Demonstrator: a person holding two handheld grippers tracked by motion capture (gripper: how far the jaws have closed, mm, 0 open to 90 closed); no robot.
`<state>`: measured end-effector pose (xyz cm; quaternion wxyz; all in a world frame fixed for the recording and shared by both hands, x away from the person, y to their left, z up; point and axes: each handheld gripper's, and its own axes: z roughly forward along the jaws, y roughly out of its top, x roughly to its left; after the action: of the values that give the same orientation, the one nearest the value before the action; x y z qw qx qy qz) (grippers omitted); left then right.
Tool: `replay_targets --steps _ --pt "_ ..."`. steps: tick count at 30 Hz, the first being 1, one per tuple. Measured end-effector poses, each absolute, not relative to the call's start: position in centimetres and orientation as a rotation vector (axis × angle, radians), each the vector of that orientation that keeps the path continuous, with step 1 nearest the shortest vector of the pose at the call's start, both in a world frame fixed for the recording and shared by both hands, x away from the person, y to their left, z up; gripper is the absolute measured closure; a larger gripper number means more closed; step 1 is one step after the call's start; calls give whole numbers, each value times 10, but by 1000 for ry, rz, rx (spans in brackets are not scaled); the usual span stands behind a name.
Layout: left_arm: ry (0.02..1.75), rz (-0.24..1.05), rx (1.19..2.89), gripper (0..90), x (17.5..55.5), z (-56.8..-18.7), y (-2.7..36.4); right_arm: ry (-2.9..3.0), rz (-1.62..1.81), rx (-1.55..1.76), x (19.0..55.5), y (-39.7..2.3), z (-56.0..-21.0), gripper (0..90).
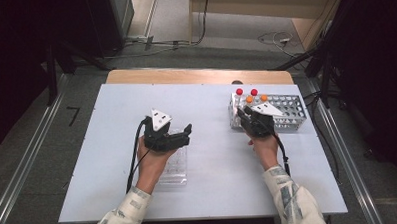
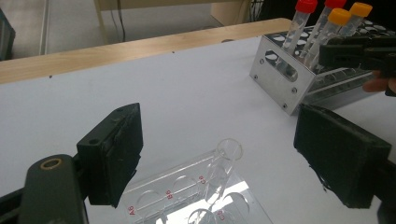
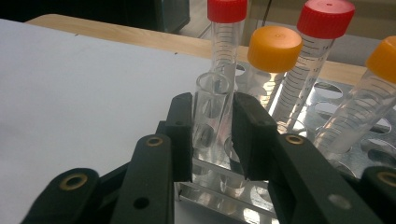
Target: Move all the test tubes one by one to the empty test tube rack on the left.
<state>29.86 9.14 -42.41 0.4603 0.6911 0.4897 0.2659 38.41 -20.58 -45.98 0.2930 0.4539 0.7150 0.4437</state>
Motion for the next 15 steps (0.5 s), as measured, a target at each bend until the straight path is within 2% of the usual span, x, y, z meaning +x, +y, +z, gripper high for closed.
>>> replay_targets --steps 15 --pt "1210 653 1701 169 299 -425 92 1914 1188 1210 386 -203 -464 717"
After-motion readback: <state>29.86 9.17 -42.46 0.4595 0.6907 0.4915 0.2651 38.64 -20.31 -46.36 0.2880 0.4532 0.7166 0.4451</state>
